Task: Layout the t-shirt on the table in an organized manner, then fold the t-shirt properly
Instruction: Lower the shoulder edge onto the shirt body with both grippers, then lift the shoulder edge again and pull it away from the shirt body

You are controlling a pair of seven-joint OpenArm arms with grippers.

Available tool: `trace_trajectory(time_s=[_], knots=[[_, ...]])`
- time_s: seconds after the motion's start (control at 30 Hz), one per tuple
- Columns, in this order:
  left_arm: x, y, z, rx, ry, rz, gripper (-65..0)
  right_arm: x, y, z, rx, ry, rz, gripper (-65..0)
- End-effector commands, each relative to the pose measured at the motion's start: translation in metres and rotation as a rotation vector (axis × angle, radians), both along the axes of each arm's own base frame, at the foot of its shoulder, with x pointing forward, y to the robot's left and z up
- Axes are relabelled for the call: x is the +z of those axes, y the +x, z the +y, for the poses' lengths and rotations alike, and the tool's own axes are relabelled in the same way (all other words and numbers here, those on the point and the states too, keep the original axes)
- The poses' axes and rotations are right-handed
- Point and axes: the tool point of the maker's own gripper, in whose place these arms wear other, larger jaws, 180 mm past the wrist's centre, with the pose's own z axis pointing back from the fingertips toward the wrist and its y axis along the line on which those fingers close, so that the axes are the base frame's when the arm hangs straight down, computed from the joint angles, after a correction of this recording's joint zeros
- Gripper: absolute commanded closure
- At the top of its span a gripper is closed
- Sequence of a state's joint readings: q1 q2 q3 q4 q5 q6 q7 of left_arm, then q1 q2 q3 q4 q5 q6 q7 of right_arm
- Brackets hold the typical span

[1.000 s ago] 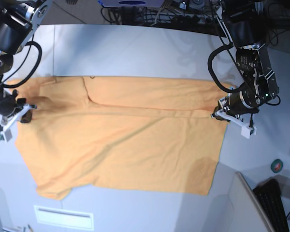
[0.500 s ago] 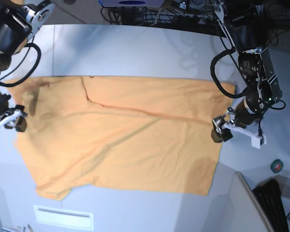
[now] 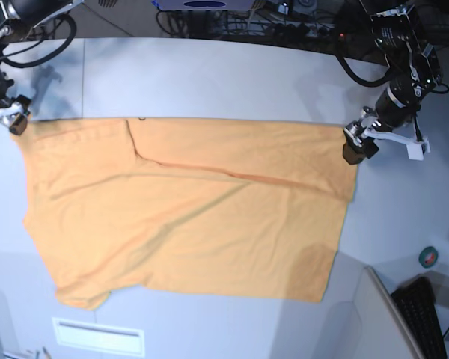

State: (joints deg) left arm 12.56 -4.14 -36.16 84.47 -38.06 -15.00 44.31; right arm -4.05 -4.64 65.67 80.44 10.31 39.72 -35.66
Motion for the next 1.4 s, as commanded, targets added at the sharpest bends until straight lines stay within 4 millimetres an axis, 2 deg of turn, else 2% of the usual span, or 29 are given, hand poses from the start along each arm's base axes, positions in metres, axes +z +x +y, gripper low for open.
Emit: trace_trajectory(time_s=[0.0,0.13,0.3,0.4,0.5,0.57,0.67,0.7,0.73,0.83,0.9,0.97,1.1,1.3,1.37], knots=[[0.003,0.005,0.002,0.002,-0.006,-0.025,-59.6,0.005,0.007,-0.006,-0.02,0.01,-0.053,-36.6],[-0.026,-0.005,0.0,0.038,-0.067,0.044,-56.8,-0.015,0.009,0.0,-0.071,0.157,-0.106,-36.6],[-0.04,-0.008,-0.005,0.049,-0.101,0.076,-51.7,-0.032,0.017,0.001,-0.084,0.235,-0.095,-36.6],[-0.048,-0.002,-0.005,0.076,-0.118,0.068,-47.9,-0.036,0.028,0.003,-0.09,0.273,-0.103,-36.2],[-0.058,0.002,-0.009,0.087,-0.151,0.086,-41.8,-0.037,0.03,0.0,-0.087,0.274,-0.102,-36.0],[-0.063,0.002,-0.01,0.092,-0.165,0.101,-32.6,-0.035,0.035,-0.001,-0.086,0.274,-0.111,-32.3],[-0.066,0.004,-0.011,0.092,-0.17,0.107,-10.2,-0.034,0.038,0.0,-0.077,0.273,-0.112,-14.3],[-0.066,0.005,-0.01,0.092,-0.167,0.106,0.0,-0.033,0.04,0.0,-0.059,0.266,-0.108,-6.0],[-0.065,0.005,-0.01,0.091,-0.165,0.105,0.0,-0.03,0.044,-0.001,-0.03,0.251,-0.1,0.0],[-0.063,0.001,-0.008,0.087,-0.153,0.105,0.0,-0.033,0.039,0.003,0.027,0.233,-0.059,0.0],[-0.059,-0.011,0.004,0.079,-0.112,0.114,0.0,-0.031,0.031,-0.001,0.035,0.206,-0.047,0.0],[-0.05,-0.02,0.011,0.065,-0.07,0.105,0.0,-0.027,0.012,-0.007,0.042,0.157,-0.024,0.0],[-0.037,-0.039,0.02,0.048,-0.009,0.102,0.0,-0.023,-0.021,0.002,0.057,0.105,0.013,0.0],[-0.031,-0.065,0.025,0.025,0.04,0.13,0.0,-0.023,-0.049,0.04,0.172,0.083,0.078,0.0],[-0.033,-0.073,0.026,0.026,0.042,0.144,0.0,-0.022,-0.057,0.043,0.172,0.079,0.086,0.0]])
